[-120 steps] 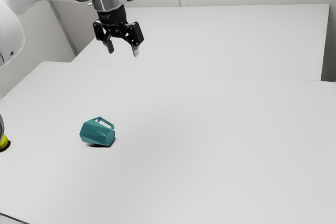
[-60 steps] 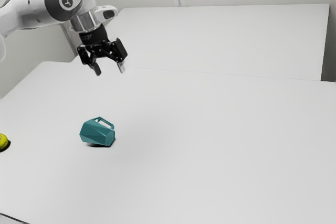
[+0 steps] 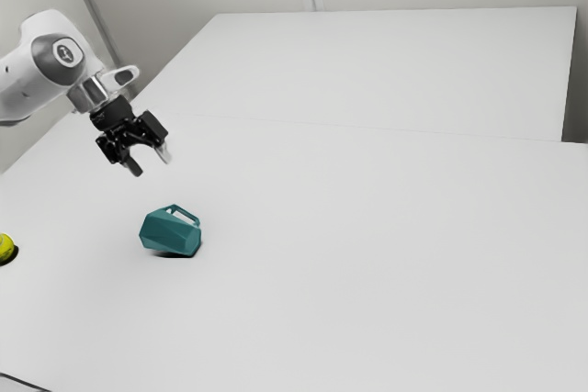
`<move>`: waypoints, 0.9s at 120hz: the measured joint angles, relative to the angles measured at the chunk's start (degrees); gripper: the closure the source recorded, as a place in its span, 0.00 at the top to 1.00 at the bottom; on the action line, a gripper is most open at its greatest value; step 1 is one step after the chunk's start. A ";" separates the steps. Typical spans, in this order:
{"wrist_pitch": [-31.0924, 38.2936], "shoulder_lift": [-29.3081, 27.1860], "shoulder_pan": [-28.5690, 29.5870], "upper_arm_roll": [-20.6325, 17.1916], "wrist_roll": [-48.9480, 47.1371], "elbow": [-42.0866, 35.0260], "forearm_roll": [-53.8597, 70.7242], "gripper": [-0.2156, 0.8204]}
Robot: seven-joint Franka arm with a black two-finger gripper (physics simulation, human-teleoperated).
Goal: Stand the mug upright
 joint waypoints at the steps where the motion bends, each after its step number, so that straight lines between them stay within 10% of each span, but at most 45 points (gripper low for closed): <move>1: 0.06 0.21 0.21 0.00 0.33 0.00 -0.08 0.79; 108: -1.52 17.93 11.55 0.22 23.29 3.46 -8.00 0.79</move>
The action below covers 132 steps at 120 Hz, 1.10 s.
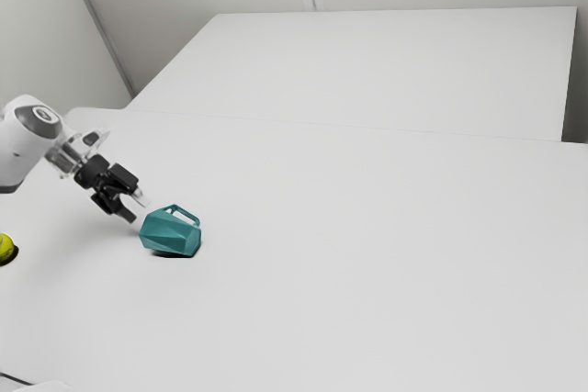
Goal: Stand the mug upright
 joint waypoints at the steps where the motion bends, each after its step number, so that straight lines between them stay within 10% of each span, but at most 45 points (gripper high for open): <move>1: -0.14 0.07 0.00 -0.01 0.10 -0.03 -0.15 0.79; 61: -5.78 1.58 0.17 -0.21 4.38 -2.35 -6.60 0.78; 132: -7.15 2.56 1.00 -0.56 8.06 -2.67 -9.21 0.29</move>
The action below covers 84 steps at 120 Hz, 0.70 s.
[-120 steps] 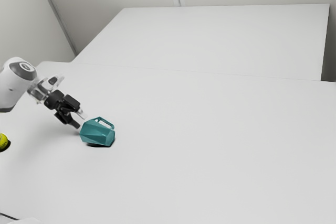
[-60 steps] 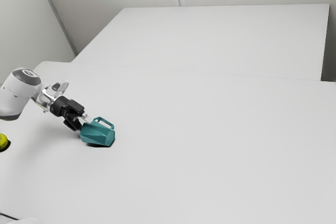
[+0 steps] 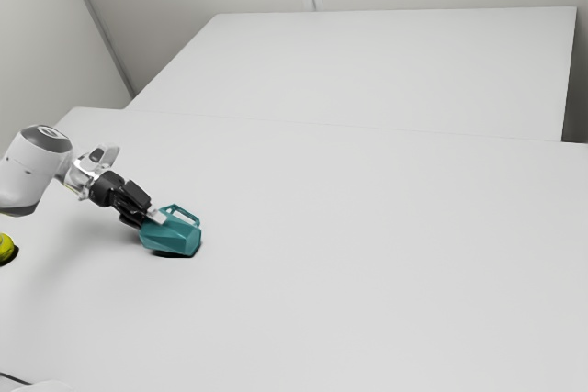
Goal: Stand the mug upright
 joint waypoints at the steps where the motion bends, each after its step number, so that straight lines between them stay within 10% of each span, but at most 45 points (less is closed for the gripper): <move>1: 0.00 -0.01 0.00 0.00 0.04 0.00 -0.01 0.28; 84: 2.27 -4.74 -0.38 -2.61 3.02 -0.71 1.91 0.04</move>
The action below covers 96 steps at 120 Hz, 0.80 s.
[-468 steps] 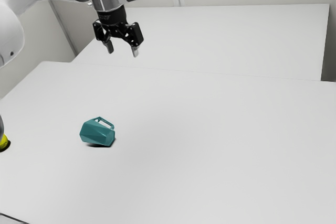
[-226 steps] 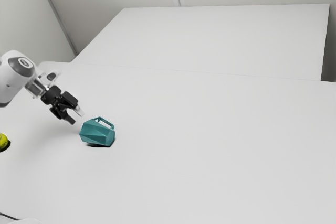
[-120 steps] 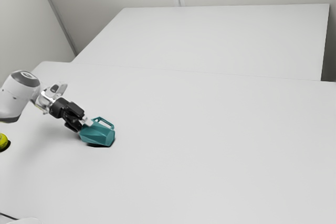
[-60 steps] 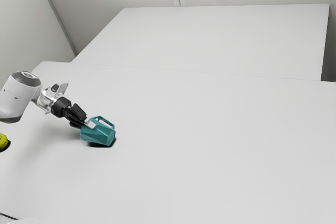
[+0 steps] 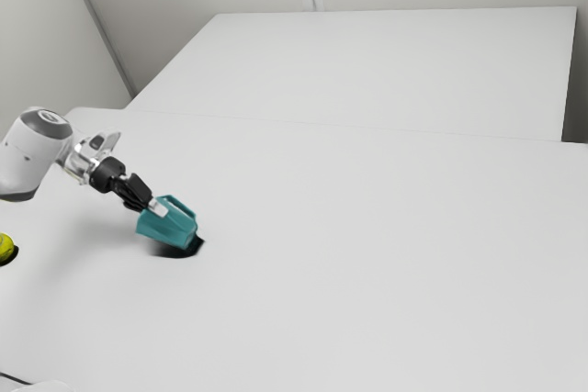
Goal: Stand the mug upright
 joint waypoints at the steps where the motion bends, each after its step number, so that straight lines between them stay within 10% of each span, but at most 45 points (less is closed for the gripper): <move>1: 0.17 -0.30 -0.02 -0.17 0.01 -0.10 0.20 0.04; 96: 29.72 -17.29 -0.24 -25.92 -16.04 -13.18 28.83 0.04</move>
